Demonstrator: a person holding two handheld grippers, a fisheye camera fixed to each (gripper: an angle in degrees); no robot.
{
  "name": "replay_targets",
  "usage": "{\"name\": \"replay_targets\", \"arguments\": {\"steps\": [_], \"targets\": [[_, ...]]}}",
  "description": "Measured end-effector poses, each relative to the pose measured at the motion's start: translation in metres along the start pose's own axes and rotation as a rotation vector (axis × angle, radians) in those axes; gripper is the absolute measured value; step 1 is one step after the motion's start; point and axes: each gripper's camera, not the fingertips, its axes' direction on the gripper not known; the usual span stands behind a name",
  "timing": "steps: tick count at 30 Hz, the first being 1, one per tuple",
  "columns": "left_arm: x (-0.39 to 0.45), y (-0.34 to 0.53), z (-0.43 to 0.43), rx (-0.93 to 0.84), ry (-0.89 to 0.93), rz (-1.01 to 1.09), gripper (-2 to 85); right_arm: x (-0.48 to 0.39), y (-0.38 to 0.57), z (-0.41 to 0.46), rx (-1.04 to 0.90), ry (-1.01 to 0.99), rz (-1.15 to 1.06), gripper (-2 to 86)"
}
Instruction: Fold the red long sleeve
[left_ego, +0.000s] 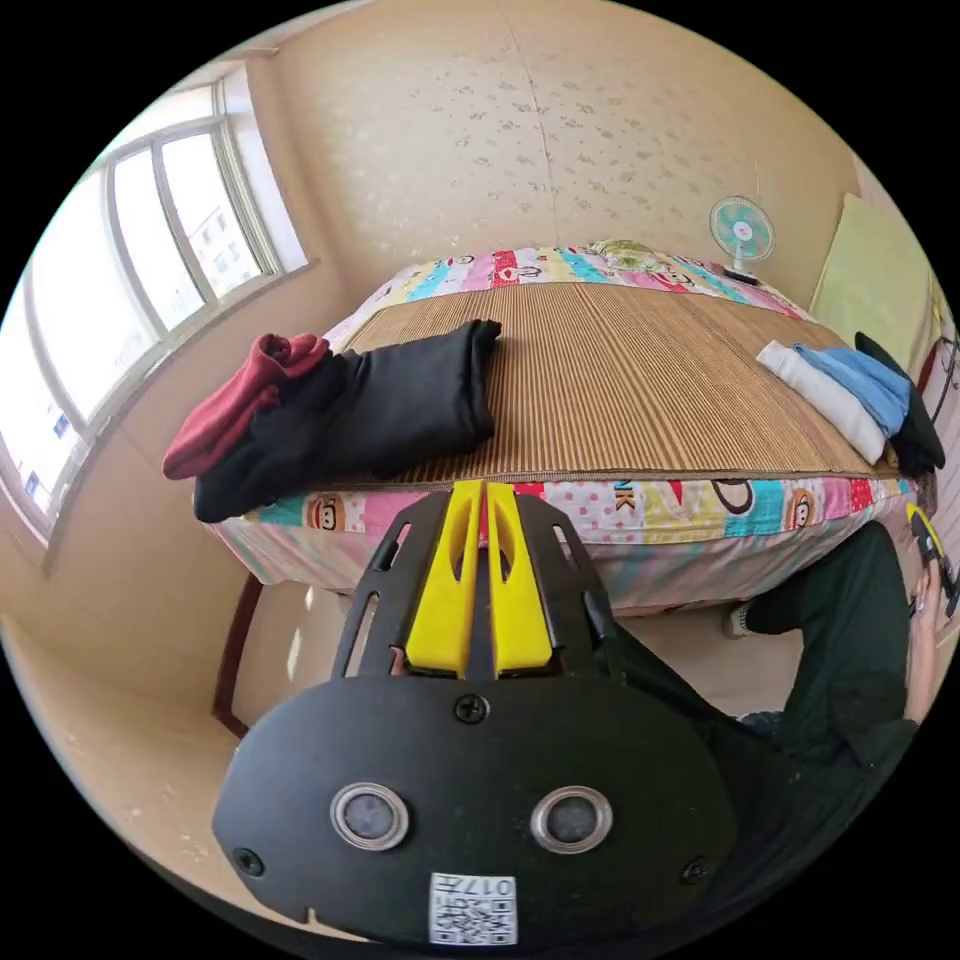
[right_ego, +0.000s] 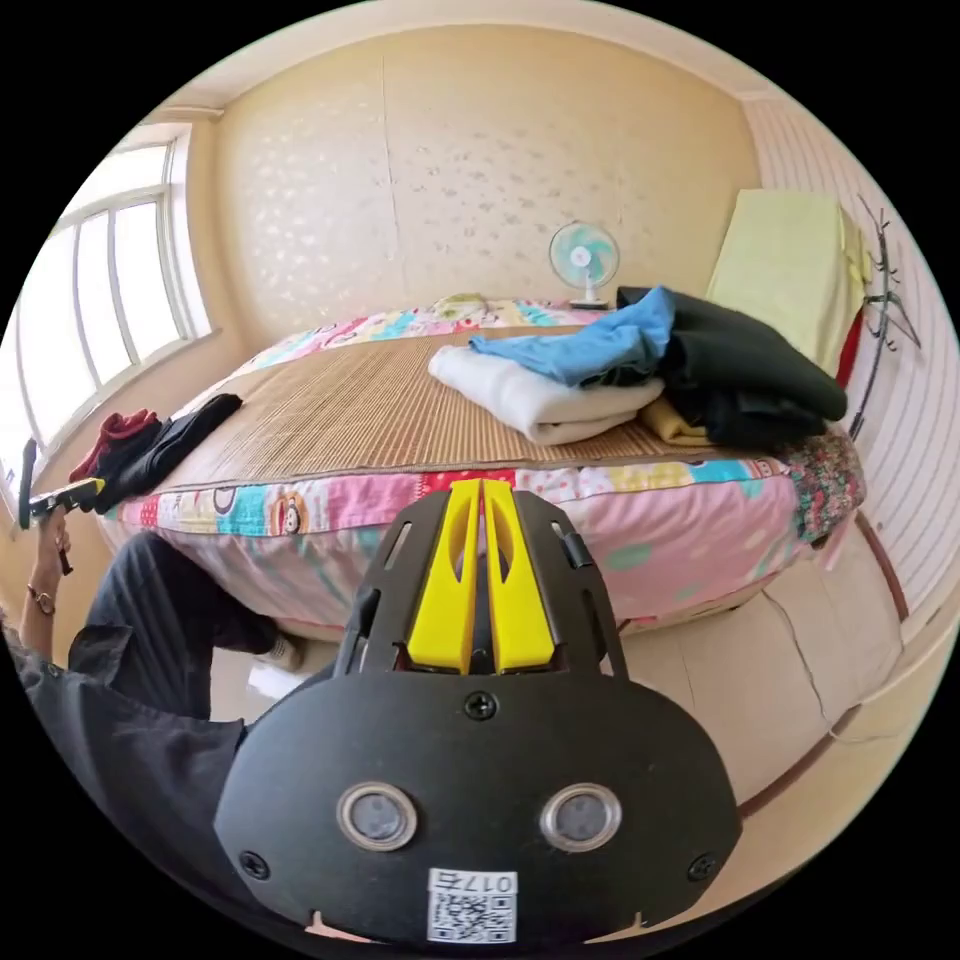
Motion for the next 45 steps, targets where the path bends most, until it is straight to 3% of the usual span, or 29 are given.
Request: {"name": "replay_targets", "arguments": {"steps": [2,5,11,14,16,17,20,27,29,32,37,42,45], "targets": [[-0.026,0.004,0.008,0.044,0.215,-0.138,0.0,-0.008,-0.002,0.014,-0.023,0.001,0.021,0.3],[-0.085,-0.011,0.01,0.151,0.391,-0.279,1.6,-0.013,0.002,0.03,-0.022,-0.14,0.028,0.3],[-0.184,-0.15,0.01,0.195,0.105,-0.394,9.9,-0.054,0.011,0.073,-0.12,-0.267,-0.148,0.3],[-0.21,-0.219,0.061,0.062,-0.039,-0.413,11.2,-0.073,0.013,0.094,-0.166,-0.276,-0.189,0.2],[-0.229,-0.231,0.121,-0.122,-0.016,-0.49,10.3,-0.073,0.018,0.105,-0.168,-0.293,-0.162,0.2],[-0.235,-0.221,0.141,-0.125,0.021,-0.554,8.8,-0.072,0.019,0.107,-0.165,-0.293,-0.149,0.2],[-0.223,-0.175,0.128,0.11,0.154,-0.723,4.9,-0.063,0.027,0.115,-0.134,-0.31,-0.088,0.2],[-0.121,-0.079,0.041,0.17,0.255,-0.354,4.1,-0.064,0.04,0.14,-0.123,-0.312,-0.053,0.2],[-0.105,-0.027,-0.006,0.252,0.442,-0.296,4.1,-0.07,0.04,0.152,-0.151,-0.3,-0.067,0.2],[-0.077,0.023,-0.049,0.306,0.579,-0.185,4.3,-0.081,0.041,0.166,-0.176,-0.255,-0.094,0.2],[-0.039,0.08,-0.036,0.184,0.818,-0.156,4.9,-0.095,0.049,0.184,-0.191,-0.175,-0.125,0.2],[-0.003,0.076,-0.045,0.037,0.986,0.183,6.1,-0.098,0.055,0.2,-0.22,-0.15,-0.147,0.2],[-0.018,0.059,-0.075,0.157,1.062,0.18,5.8,-0.096,0.059,0.208,-0.237,-0.153,-0.145,0.2]]}}
